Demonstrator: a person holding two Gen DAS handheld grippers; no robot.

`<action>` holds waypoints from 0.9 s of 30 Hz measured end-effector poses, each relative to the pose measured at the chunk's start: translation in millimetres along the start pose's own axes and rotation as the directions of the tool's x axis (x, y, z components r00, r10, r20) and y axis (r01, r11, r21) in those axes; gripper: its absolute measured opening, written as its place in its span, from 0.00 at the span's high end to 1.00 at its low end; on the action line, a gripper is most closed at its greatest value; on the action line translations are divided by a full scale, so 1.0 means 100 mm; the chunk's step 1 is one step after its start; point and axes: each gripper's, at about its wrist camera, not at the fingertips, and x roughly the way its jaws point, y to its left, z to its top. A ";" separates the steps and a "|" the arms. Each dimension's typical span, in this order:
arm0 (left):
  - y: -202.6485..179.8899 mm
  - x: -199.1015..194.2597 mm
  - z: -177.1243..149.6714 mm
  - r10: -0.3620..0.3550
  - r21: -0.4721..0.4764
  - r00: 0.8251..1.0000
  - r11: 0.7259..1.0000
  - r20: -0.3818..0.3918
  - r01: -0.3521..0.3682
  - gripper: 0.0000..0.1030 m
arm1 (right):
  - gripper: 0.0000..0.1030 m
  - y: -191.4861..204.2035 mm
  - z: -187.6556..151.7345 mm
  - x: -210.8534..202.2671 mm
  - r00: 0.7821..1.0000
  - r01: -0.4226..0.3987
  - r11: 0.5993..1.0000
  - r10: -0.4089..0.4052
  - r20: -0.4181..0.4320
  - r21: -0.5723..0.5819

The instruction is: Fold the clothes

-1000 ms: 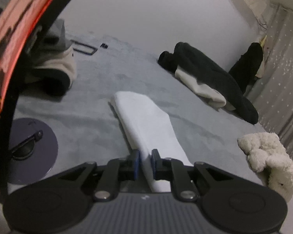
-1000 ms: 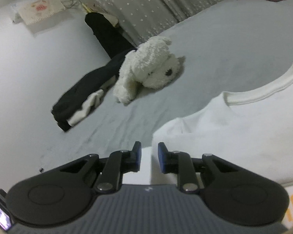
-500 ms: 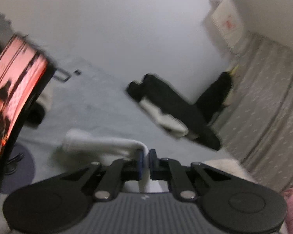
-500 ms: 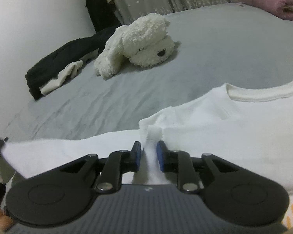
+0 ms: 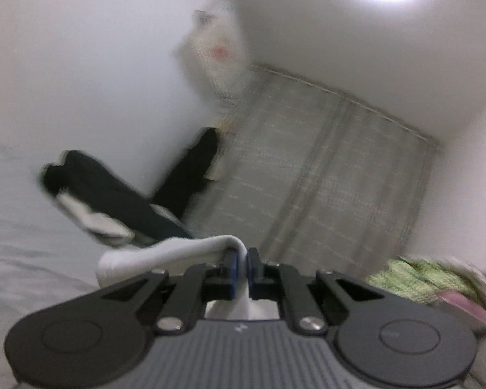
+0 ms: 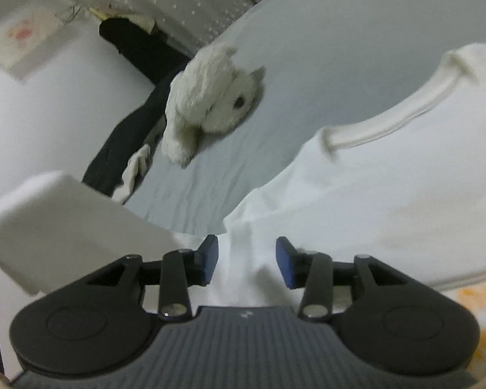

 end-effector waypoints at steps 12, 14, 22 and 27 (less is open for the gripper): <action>-0.83 0.12 -0.65 -0.304 0.132 0.902 0.925 -0.308 0.357 0.94 | 0.51 -0.72 0.29 -0.99 0.981 -0.118 0.971 0.080 0.179 0.209; -0.90 0.13 -0.79 -0.331 0.134 0.869 0.906 -0.368 0.401 0.94 | 0.51 -0.84 0.32 -1.13 0.976 -0.121 0.965 0.072 0.207 0.233; -1.04 0.05 -1.39 -0.410 0.104 0.708 0.822 -0.575 0.560 0.94 | 0.51 -1.22 0.26 -1.35 0.968 -0.115 0.944 0.036 0.250 0.309; -1.15 -0.11 -1.65 -0.466 0.071 0.566 0.727 -0.680 0.683 0.96 | 0.48 -1.38 0.17 -1.47 0.966 -0.127 0.932 0.039 0.255 0.339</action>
